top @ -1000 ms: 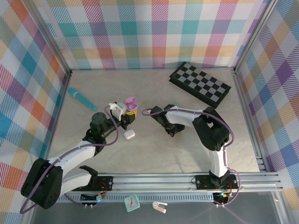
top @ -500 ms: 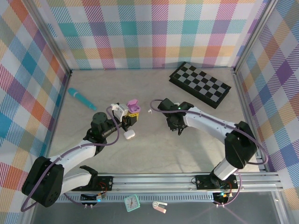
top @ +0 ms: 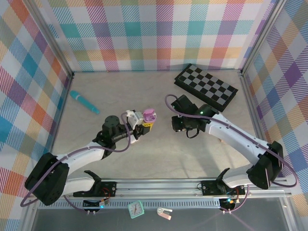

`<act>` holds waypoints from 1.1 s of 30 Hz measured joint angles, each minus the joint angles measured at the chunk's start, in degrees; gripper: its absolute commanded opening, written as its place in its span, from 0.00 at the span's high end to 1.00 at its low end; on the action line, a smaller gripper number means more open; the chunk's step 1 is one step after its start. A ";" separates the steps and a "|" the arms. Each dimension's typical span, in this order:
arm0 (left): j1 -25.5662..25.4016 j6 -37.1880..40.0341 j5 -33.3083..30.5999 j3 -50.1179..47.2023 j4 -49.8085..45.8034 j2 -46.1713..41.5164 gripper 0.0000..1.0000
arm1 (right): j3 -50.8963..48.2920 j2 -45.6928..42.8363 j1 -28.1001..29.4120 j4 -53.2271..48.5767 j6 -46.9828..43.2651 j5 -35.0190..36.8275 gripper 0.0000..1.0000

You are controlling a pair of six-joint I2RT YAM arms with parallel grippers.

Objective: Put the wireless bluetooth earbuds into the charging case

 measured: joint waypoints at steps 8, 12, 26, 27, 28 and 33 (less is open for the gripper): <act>-4.42 1.01 2.62 4.17 0.00 4.90 0.65 | -0.02 -4.70 -3.30 5.44 1.81 -12.00 0.75; -5.97 1.03 4.79 5.86 -0.02 6.71 0.65 | -0.59 -6.29 -4.94 8.74 2.78 -17.75 0.75; -7.04 0.76 8.35 8.94 -1.36 8.79 0.65 | -1.66 -6.29 -6.19 11.78 2.97 -24.92 0.74; -7.04 0.76 8.26 8.94 -1.36 8.81 0.65 | -1.66 -6.25 -6.19 11.78 2.97 -24.90 0.74; -7.04 0.76 8.20 8.94 -1.36 8.81 0.65 | -1.77 -6.21 -6.32 11.78 2.97 -24.87 0.74; -7.04 0.68 8.17 9.01 -1.38 8.79 0.65 | -2.25 -5.84 -6.49 11.47 2.95 -24.76 0.74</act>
